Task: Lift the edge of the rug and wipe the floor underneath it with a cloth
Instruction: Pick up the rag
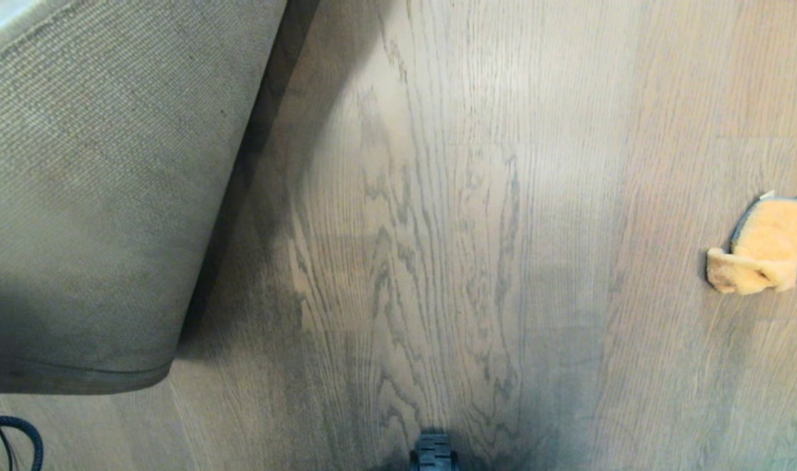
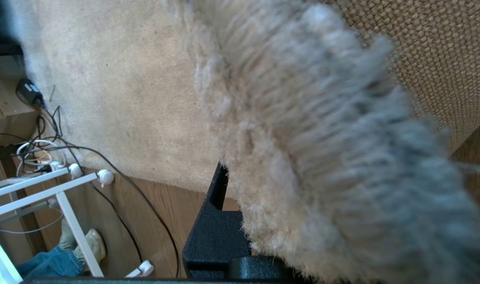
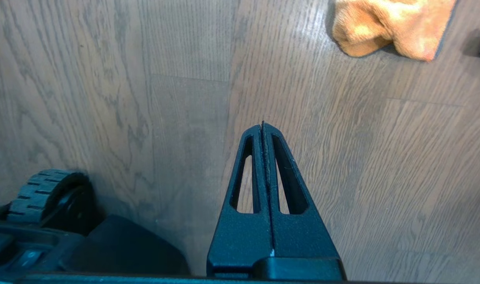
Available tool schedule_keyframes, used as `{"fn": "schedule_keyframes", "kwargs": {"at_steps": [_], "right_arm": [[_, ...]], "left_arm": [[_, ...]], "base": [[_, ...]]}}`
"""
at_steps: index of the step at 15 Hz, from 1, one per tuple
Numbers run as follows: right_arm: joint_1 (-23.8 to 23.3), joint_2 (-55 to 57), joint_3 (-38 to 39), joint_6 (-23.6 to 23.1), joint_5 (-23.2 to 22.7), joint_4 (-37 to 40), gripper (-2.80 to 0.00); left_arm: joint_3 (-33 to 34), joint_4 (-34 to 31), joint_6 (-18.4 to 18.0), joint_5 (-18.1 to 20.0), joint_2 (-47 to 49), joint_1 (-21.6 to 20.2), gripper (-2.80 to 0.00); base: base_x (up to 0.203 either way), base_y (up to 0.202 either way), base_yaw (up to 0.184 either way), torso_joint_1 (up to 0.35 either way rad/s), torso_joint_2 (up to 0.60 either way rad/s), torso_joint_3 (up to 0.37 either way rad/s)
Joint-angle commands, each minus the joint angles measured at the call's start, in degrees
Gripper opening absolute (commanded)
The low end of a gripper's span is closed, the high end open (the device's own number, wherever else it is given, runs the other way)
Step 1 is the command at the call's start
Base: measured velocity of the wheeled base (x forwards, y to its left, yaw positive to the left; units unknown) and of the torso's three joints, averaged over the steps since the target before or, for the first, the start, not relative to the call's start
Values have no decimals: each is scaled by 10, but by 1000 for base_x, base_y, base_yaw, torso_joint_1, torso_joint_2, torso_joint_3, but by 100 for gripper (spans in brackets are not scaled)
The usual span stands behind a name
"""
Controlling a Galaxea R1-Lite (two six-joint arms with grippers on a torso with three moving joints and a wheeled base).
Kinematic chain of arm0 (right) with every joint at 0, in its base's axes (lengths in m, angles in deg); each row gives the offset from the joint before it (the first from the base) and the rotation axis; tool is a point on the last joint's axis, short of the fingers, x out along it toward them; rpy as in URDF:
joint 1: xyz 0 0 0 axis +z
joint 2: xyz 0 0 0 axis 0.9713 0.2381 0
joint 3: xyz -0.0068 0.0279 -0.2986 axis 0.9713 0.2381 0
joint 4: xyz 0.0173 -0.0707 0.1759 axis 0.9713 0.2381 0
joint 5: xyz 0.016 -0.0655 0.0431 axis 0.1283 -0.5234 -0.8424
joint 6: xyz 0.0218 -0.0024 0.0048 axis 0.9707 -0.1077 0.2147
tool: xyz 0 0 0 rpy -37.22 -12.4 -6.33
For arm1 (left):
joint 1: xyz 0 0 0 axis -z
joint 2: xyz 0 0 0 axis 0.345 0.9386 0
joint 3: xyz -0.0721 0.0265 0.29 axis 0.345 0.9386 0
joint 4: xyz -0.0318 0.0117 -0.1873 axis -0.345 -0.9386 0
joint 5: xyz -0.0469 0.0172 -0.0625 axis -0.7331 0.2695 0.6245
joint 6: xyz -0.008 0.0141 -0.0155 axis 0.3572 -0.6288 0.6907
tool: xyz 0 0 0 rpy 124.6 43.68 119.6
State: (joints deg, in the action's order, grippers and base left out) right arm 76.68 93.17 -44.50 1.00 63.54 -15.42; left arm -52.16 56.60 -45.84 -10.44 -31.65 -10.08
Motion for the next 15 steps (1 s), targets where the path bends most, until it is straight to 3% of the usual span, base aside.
{"fn": "schedule_keyframes", "kwargs": {"at_steps": [1,5,6,8,11,15], "right_arm": [[16,123,-28,-1,-2,-15,-280],[41,282,-20,-1,-4,-108,-280],[43,324,-19,2,-5,-134,0],[36,421,-22,18,-4,-199,0],[-14,579,-42,32,-4,-304,0],[-102,741,-152,31,-5,-411,0]], "left_arm": [[5,3,-1,-2,11,5,-280],[23,4,-1,-8,21,24,-280],[27,3,-1,-8,21,25,-280],[36,0,-1,-8,23,24,-280],[36,-14,3,-7,31,26,-280],[36,-39,17,-25,35,49,-280]], "base": [[0,0,0,0,0,0],[0,0,0,0,0,0],[0,0,0,0,0,0],[0,0,0,0,0,0],[0,0,0,0,0,0],[0,0,0,0,0,0]]}}
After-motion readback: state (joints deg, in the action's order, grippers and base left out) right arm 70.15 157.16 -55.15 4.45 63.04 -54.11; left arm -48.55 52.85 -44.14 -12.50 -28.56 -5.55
